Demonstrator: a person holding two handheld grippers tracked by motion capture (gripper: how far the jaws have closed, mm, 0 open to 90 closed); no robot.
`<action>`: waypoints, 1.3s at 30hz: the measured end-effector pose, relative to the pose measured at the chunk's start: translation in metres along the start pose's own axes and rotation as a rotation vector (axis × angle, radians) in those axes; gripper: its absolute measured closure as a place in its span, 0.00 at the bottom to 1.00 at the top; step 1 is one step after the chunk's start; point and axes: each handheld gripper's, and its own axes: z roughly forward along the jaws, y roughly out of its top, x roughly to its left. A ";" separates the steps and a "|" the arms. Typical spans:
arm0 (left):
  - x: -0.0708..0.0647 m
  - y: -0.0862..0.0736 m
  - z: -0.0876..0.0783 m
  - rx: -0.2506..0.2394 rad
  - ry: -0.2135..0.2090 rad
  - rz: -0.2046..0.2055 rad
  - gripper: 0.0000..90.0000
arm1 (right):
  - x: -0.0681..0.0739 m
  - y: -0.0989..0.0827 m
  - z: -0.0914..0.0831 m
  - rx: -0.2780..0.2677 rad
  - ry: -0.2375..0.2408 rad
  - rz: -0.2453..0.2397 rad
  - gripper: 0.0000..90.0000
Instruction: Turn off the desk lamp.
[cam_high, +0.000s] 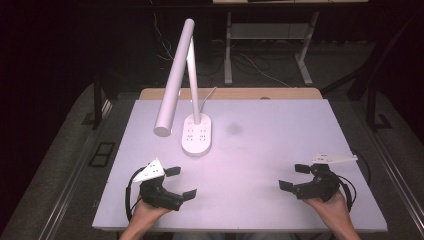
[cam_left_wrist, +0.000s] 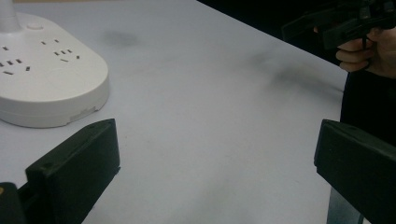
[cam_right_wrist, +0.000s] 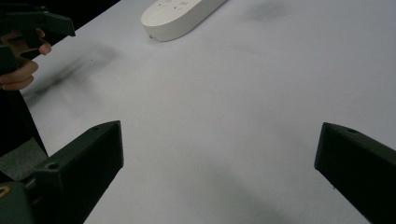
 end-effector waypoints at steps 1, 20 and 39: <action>0.000 0.000 0.000 0.000 0.000 0.000 0.00 | 0.000 0.001 0.000 0.001 -0.001 -0.005 0.01; 0.001 0.000 -0.001 0.000 0.003 -0.001 0.00 | 0.006 0.033 0.006 0.027 0.027 -0.053 0.01; 0.002 0.000 -0.002 -0.008 0.006 -0.010 0.00 | 0.008 0.075 0.020 0.060 0.047 -0.104 0.01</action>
